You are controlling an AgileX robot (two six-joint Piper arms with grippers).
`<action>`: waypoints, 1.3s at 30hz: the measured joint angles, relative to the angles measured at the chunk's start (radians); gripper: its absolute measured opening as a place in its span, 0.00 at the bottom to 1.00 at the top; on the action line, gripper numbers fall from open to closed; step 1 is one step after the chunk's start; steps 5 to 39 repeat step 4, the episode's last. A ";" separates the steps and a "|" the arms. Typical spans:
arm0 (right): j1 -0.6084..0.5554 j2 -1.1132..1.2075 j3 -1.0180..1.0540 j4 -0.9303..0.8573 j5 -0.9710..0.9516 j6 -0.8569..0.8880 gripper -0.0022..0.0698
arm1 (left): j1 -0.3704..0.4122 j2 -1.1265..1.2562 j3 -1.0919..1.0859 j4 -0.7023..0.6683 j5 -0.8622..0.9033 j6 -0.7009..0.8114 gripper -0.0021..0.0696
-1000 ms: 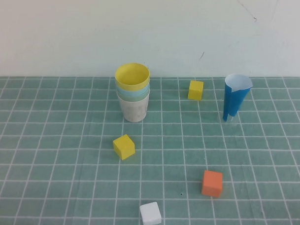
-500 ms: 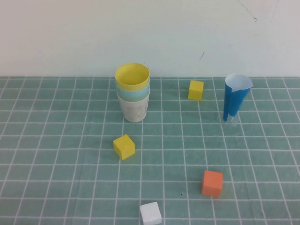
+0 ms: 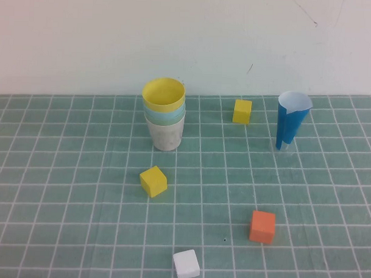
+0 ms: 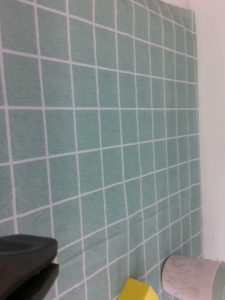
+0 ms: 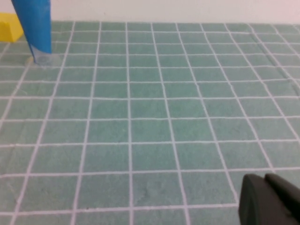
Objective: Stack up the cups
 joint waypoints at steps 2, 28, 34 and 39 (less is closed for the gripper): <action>0.000 0.000 0.000 -0.036 0.000 0.000 0.03 | 0.000 0.000 0.000 0.000 0.000 0.000 0.03; 0.000 0.000 0.000 -0.049 0.000 0.000 0.03 | 0.000 0.000 0.000 0.000 0.000 0.000 0.03; 0.000 0.000 0.000 -0.049 0.000 0.000 0.03 | 0.000 0.000 0.000 0.000 0.000 0.000 0.03; 0.000 0.000 0.000 -0.049 0.000 0.000 0.03 | 0.000 0.000 0.000 0.000 0.000 0.000 0.03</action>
